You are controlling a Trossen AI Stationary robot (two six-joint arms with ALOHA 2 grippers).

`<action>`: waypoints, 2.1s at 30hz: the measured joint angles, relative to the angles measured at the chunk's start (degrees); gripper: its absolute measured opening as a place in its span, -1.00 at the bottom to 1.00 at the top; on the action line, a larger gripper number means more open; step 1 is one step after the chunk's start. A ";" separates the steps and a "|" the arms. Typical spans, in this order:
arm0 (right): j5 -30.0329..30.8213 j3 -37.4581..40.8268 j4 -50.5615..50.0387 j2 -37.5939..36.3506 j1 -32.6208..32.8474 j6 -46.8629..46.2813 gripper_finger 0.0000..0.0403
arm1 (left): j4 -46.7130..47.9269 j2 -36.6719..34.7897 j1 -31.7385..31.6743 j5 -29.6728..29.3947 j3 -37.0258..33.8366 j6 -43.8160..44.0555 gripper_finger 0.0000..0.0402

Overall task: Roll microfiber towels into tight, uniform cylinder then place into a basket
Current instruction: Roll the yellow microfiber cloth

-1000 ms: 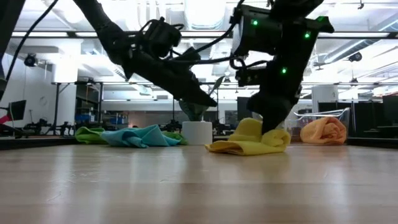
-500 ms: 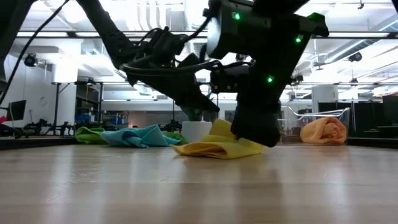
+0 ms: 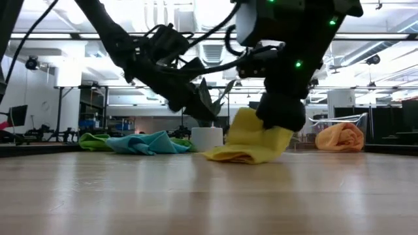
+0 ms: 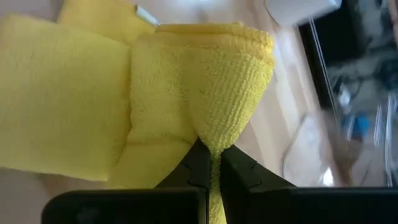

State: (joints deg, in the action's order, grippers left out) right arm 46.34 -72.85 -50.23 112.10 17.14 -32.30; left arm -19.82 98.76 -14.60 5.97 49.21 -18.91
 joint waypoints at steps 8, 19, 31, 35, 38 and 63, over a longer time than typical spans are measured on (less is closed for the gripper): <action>-4.89 5.64 -0.19 -8.14 -7.55 -9.04 -0.96 | 2.38 0.99 8.34 -9.88 0.05 -5.39 -1.00; -10.18 10.11 0.84 -10.75 -11.93 -16.71 -0.96 | -5.76 15.70 8.37 -10.24 7.29 -5.71 -1.00; -10.45 11.90 0.74 -9.82 -12.06 -24.71 -0.94 | -5.59 23.12 7.46 -10.80 16.21 -6.99 -1.00; -9.74 11.42 1.30 -9.71 -12.19 -27.39 -0.94 | -6.29 24.27 7.08 -10.58 16.39 -6.49 -1.00; -8.63 11.45 4.88 -9.71 -12.19 -26.92 -0.94 | -6.84 24.53 7.03 -10.46 16.39 -6.34 -1.00; -7.17 11.24 7.10 -9.64 -12.60 -27.97 -0.94 | 14.86 11.15 8.73 -14.48 12.50 -7.43 -1.00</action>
State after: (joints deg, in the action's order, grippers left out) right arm 39.17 -61.60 -43.14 102.45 4.54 -60.28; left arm -4.96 109.92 -5.87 -8.51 61.71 -26.34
